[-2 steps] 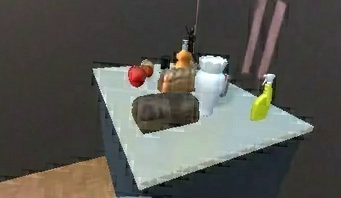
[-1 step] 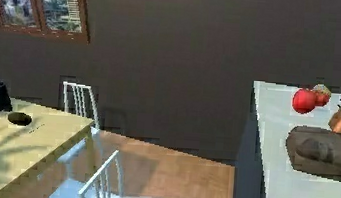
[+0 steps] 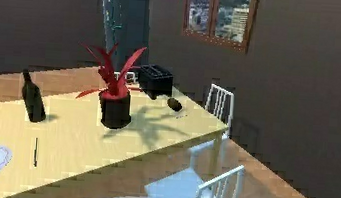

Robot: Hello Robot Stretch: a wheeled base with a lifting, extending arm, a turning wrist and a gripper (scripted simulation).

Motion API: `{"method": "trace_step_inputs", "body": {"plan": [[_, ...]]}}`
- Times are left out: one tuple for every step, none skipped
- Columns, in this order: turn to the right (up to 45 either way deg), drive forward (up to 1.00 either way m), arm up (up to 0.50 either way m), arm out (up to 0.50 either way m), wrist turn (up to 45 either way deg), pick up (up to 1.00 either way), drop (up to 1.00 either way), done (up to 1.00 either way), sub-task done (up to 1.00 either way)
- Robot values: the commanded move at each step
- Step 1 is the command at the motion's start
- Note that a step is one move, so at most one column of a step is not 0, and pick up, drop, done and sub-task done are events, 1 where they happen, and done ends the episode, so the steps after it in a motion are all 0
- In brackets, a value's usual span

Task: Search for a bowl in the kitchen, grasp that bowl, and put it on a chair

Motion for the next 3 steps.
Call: {"method": "trace_step_inputs", "body": {"plan": [[-45.0, 0.00, 0.00, 0.00, 0.0, 0.00, 0.00, 0.00, 0.00], [-45.0, 0.00, 0.00, 0.00, 0.0, 0.00, 0.00, 0.00, 0.00], [-45.0, 0.00, 0.00, 0.00, 0.0, 0.00, 0.00, 0.00, 0.00]]}}
